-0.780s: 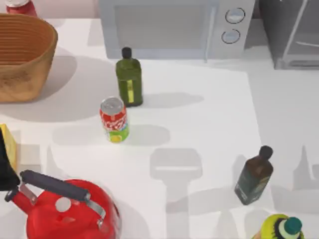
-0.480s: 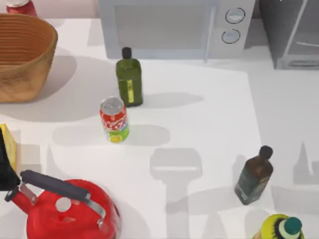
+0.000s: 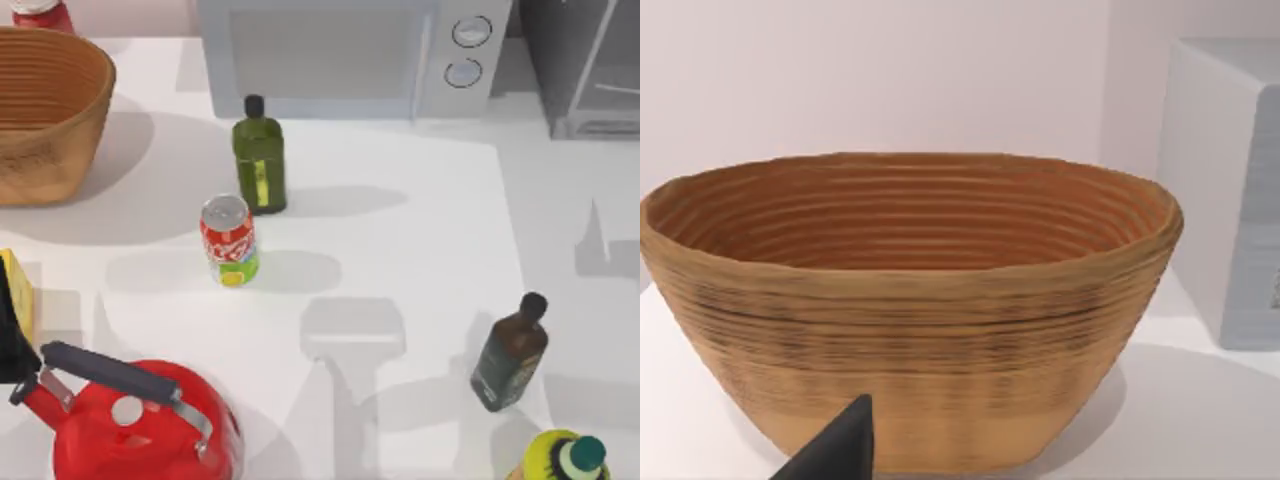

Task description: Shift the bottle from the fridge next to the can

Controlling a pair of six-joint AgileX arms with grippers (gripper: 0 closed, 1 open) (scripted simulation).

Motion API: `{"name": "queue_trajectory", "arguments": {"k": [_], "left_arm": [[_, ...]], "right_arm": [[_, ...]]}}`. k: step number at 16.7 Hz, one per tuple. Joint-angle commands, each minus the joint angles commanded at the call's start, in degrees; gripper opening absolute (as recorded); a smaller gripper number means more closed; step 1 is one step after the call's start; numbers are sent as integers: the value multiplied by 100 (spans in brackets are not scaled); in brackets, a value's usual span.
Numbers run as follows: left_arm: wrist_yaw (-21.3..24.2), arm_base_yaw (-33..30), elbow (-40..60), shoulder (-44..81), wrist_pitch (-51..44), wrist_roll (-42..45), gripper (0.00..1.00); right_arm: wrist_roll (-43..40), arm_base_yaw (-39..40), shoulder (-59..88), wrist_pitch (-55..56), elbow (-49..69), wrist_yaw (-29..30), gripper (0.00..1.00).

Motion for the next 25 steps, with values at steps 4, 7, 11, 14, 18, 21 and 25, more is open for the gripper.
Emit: {"name": "queue_trajectory", "arguments": {"k": [4,7,11,14,18,21,25], "left_arm": [[0,0,0,0,0,0,100],[0,0,0,0,0,0,100],[0,0,0,0,0,0,100],[0,0,0,0,0,0,100],[0,0,0,0,0,0,100],[0,0,0,0,0,0,100],[0,0,0,0,0,0,100]], "right_arm": [[35,-297,2746,1215,1041,-281,100],[57,-519,4712,2108,1808,-474,100],[70,-770,6738,3166,2728,-677,100],[68,-895,7634,3736,3232,-772,100],[64,-943,7978,3981,3450,-810,100],[64,-913,7964,3966,3425,-803,100],[62,-891,8184,3811,3823,-753,100]]}}
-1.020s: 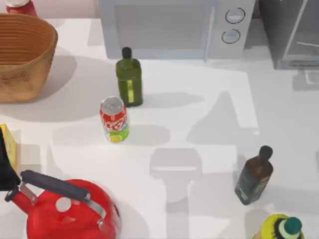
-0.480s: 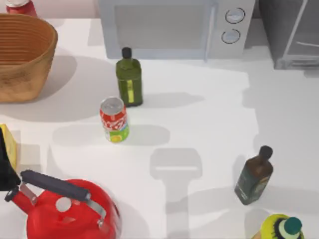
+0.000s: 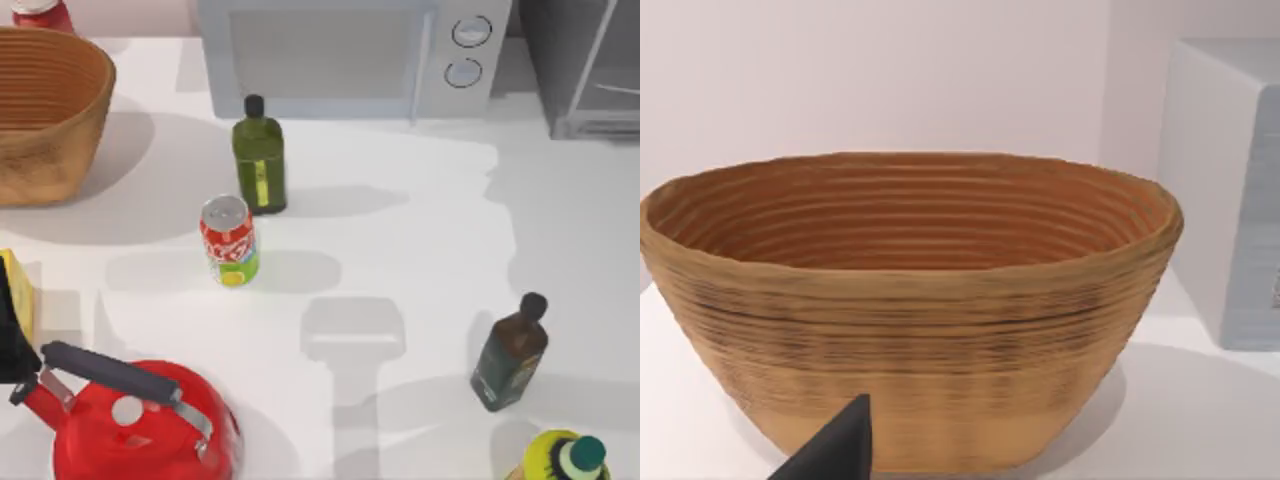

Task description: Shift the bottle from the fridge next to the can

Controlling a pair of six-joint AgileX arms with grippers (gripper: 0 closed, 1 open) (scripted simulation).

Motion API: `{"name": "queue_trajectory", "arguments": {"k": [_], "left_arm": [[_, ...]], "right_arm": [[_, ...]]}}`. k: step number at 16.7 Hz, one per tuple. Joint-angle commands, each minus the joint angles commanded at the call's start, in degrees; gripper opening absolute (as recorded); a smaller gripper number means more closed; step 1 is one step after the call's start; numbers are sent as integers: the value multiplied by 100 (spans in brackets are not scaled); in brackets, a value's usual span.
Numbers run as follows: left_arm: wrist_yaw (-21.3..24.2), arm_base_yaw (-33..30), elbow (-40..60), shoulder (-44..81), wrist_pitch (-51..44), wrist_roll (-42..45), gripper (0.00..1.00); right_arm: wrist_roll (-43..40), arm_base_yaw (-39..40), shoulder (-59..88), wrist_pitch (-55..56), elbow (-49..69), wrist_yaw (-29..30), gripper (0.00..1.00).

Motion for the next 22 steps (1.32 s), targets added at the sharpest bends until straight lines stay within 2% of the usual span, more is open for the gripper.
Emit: {"name": "queue_trajectory", "arguments": {"k": [6,11,22], "left_arm": [[0,0,0,0,0,0,100],[0,0,0,0,0,0,100],[0,0,0,0,0,0,100]], "right_arm": [[-5,111,631,-531,1170,116,100],[-6,123,693,-588,1281,130,100],[-6,123,693,-588,1281,130,17]]}}
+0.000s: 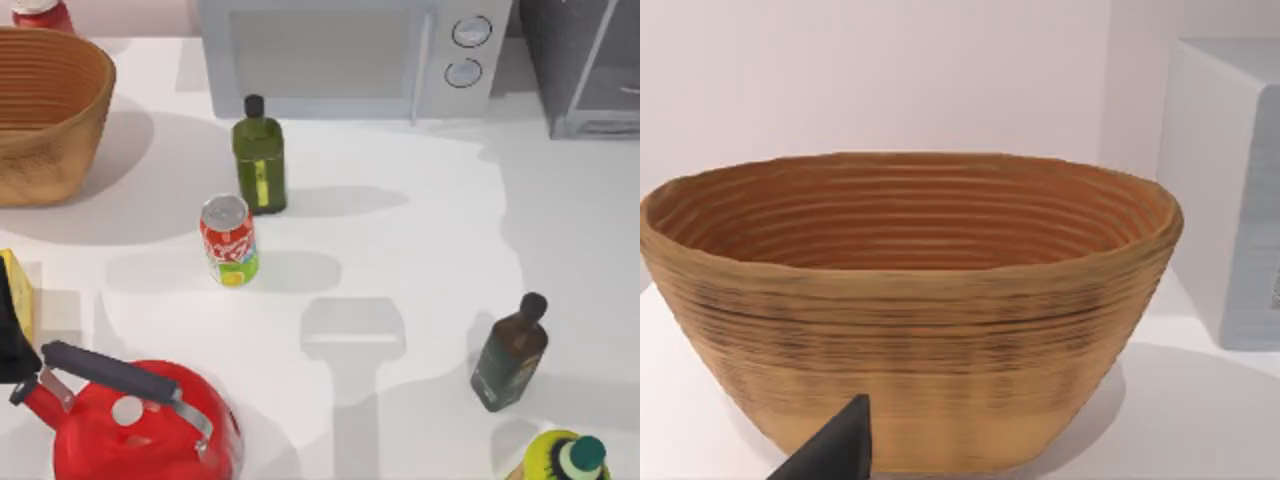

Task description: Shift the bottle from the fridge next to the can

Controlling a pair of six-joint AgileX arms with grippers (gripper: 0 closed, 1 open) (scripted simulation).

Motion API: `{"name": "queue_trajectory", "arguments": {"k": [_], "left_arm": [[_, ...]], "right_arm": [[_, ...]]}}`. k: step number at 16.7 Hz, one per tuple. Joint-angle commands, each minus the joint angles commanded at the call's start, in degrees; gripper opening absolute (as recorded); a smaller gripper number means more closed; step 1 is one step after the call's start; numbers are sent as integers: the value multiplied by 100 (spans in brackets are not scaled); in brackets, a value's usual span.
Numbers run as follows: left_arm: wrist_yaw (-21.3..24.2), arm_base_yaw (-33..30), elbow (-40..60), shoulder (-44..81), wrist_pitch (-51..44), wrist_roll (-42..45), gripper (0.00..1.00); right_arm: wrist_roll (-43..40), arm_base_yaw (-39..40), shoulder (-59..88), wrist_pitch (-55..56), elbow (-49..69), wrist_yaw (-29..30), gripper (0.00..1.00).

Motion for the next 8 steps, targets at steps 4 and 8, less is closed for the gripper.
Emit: {"name": "queue_trajectory", "arguments": {"k": [4,8], "left_arm": [[0,0,0,0,0,0,100],[0,0,0,0,0,0,100]], "right_arm": [[0,0,0,0,0,0,0],[0,0,0,0,0,0,0]]}}
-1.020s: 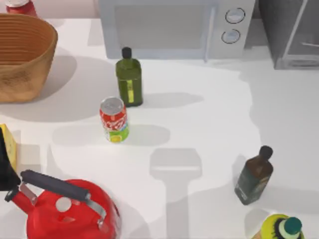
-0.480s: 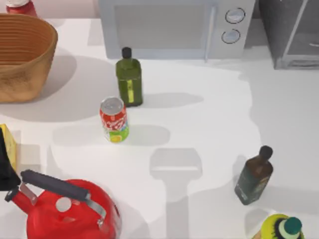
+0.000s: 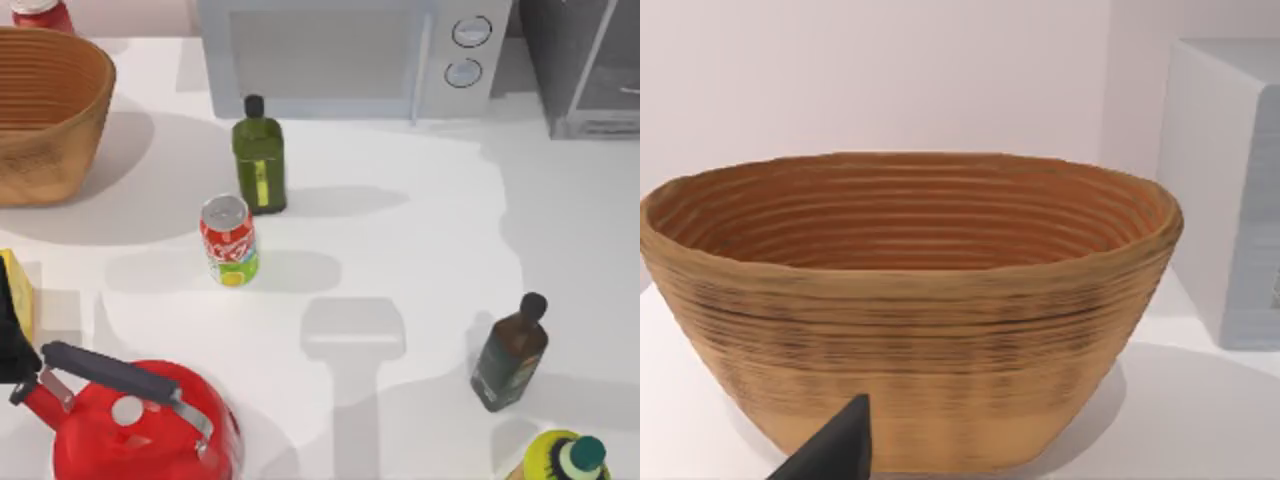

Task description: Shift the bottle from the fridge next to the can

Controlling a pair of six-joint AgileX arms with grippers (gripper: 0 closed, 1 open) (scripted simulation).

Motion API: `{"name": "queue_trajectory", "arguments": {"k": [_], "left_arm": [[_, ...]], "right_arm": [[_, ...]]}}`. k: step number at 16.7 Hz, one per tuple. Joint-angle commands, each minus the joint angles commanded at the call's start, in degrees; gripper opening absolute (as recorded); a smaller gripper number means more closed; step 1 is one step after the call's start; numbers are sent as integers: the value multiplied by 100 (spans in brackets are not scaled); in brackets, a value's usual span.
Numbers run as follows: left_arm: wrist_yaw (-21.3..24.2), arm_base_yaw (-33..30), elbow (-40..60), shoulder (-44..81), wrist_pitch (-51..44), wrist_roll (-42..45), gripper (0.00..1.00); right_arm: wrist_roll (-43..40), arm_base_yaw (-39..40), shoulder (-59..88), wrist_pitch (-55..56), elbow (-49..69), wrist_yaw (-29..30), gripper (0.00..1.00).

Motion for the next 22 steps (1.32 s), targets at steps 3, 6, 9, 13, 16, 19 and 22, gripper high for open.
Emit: {"name": "queue_trajectory", "arguments": {"k": [3,6,9,13,16,19,22], "left_arm": [[0,0,0,0,0,0,100],[0,0,0,0,0,0,100],[0,0,0,0,0,0,100],[0,0,0,0,0,0,100],[0,0,0,0,0,0,100],[0,0,0,0,0,0,100],[0,0,0,0,0,0,100]], "right_arm": [[8,-17,-10,0,-4,-2,0],[11,-19,-163,-228,50,-3,0],[13,-14,-502,-717,185,-13,0],[14,-18,-678,-928,258,-11,0],[23,-20,-667,-909,225,-15,0],[26,-88,-979,-783,-172,-80,0],[28,-204,-1557,-527,-1070,-226,0]]}}
